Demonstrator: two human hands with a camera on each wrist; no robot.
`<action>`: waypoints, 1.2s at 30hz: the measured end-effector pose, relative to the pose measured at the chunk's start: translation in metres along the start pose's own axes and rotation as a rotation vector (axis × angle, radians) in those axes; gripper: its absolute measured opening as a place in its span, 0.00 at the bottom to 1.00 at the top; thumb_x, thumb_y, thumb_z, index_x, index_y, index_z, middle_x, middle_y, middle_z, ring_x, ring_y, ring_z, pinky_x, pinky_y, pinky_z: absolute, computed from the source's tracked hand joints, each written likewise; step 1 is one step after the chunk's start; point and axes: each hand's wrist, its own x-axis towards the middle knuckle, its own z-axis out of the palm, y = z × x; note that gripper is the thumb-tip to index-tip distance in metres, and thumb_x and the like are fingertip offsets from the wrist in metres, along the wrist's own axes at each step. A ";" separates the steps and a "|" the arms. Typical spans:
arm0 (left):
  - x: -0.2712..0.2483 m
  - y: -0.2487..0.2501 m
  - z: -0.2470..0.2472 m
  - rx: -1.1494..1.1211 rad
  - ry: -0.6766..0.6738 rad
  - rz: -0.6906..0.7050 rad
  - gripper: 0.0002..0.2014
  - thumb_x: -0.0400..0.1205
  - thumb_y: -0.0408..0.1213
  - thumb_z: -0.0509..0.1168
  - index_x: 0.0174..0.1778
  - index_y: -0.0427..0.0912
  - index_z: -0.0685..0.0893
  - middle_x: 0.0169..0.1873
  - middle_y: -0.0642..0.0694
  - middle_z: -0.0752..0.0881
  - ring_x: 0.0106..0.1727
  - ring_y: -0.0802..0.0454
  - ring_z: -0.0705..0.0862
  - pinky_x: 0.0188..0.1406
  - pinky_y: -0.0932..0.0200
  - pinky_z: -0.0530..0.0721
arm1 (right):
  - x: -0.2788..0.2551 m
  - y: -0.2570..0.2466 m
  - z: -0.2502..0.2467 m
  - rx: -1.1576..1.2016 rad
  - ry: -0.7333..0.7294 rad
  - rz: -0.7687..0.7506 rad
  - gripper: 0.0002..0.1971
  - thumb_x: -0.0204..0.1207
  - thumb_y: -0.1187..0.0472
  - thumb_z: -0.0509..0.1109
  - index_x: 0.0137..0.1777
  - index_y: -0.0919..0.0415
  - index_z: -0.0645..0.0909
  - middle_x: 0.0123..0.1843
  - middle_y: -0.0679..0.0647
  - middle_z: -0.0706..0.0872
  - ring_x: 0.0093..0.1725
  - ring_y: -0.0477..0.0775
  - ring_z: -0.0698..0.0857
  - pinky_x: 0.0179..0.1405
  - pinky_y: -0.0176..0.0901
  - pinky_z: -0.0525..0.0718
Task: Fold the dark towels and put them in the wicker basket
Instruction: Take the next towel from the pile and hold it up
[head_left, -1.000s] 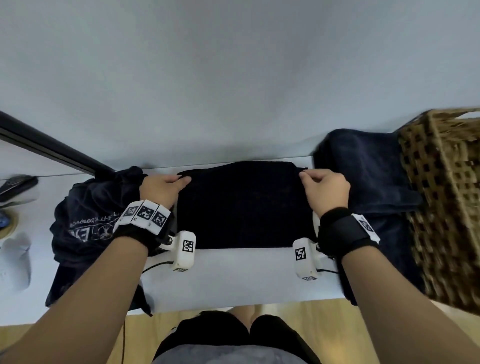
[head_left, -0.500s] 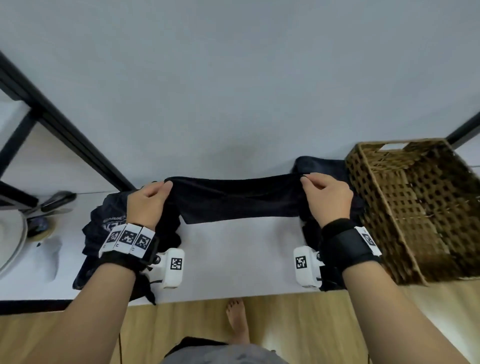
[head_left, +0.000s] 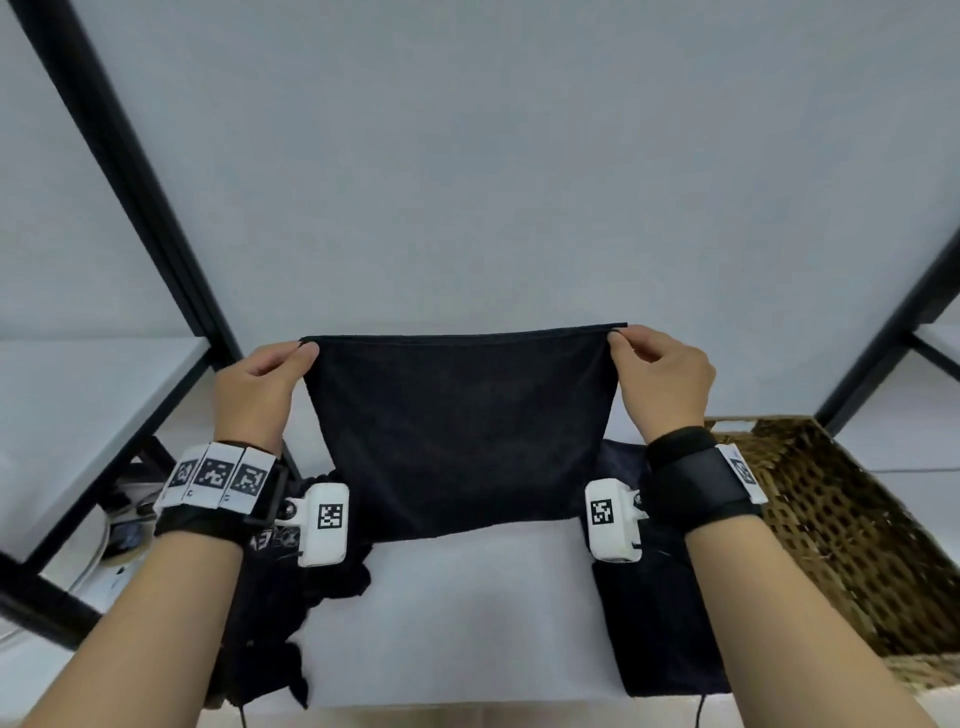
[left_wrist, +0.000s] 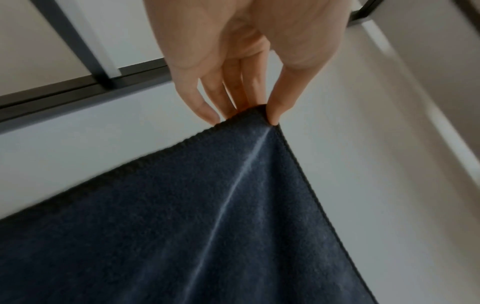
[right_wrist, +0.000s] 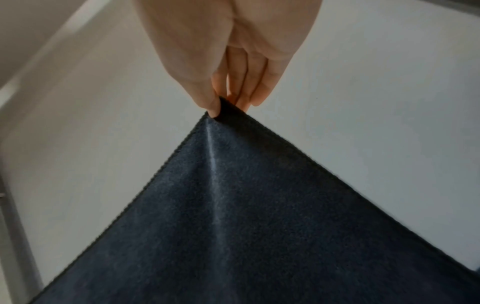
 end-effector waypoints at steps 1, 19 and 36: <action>0.000 0.007 -0.001 -0.018 0.009 0.012 0.03 0.73 0.41 0.78 0.41 0.49 0.93 0.45 0.49 0.92 0.51 0.55 0.90 0.58 0.60 0.83 | 0.001 -0.006 -0.002 0.019 0.006 -0.010 0.04 0.76 0.53 0.73 0.41 0.42 0.88 0.44 0.36 0.89 0.50 0.39 0.87 0.59 0.30 0.78; 0.025 -0.011 -0.034 0.155 0.074 0.073 0.14 0.65 0.44 0.83 0.36 0.51 0.83 0.32 0.56 0.90 0.35 0.68 0.86 0.42 0.70 0.80 | -0.003 0.001 0.023 0.021 -0.077 0.019 0.09 0.69 0.52 0.80 0.30 0.37 0.86 0.35 0.26 0.87 0.41 0.27 0.85 0.51 0.30 0.79; 0.029 -0.095 0.018 0.166 -0.262 -0.156 0.10 0.81 0.24 0.67 0.37 0.40 0.79 0.52 0.47 0.90 0.50 0.48 0.91 0.55 0.57 0.87 | -0.002 0.090 0.055 -0.014 -0.183 0.168 0.13 0.81 0.64 0.68 0.44 0.43 0.85 0.47 0.42 0.90 0.49 0.46 0.90 0.56 0.41 0.86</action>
